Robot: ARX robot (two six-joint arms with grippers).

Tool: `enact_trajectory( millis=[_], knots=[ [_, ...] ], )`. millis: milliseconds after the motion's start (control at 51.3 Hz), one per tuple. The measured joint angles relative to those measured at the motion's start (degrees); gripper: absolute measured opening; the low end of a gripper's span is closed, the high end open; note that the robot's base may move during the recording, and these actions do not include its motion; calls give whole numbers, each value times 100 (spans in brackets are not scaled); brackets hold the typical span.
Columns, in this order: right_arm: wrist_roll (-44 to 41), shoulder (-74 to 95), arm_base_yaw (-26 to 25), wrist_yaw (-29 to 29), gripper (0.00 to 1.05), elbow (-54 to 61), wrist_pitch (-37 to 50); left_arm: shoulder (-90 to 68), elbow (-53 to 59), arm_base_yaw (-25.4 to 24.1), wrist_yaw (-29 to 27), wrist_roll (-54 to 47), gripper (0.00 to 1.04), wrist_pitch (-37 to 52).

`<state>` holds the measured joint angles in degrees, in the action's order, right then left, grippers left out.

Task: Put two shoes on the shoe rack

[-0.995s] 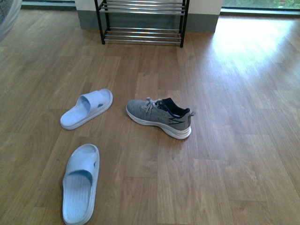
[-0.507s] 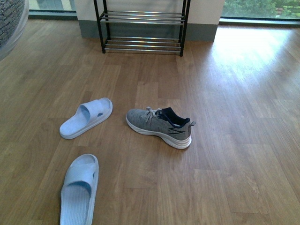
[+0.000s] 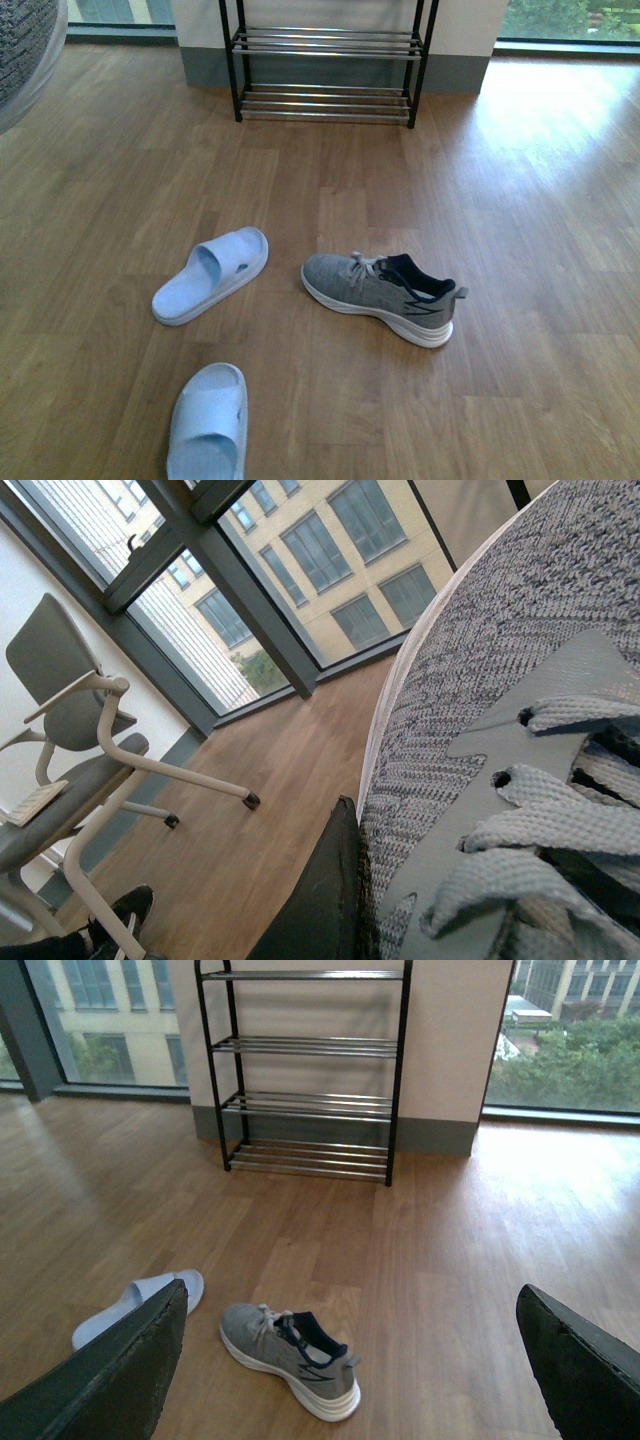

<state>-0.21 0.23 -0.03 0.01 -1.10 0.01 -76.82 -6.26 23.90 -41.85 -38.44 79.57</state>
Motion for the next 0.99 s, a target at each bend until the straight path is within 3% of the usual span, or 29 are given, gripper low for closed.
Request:
enact_trajectory(
  millis=[858,995],
  knots=[
    [2,4,-2,-2,95,0,-2,9,74,-9,-127,-125,3,0],
    [378,734,254,-258,95,-157,-568,11,76,-9,-144,-125,3,0]
  ],
)
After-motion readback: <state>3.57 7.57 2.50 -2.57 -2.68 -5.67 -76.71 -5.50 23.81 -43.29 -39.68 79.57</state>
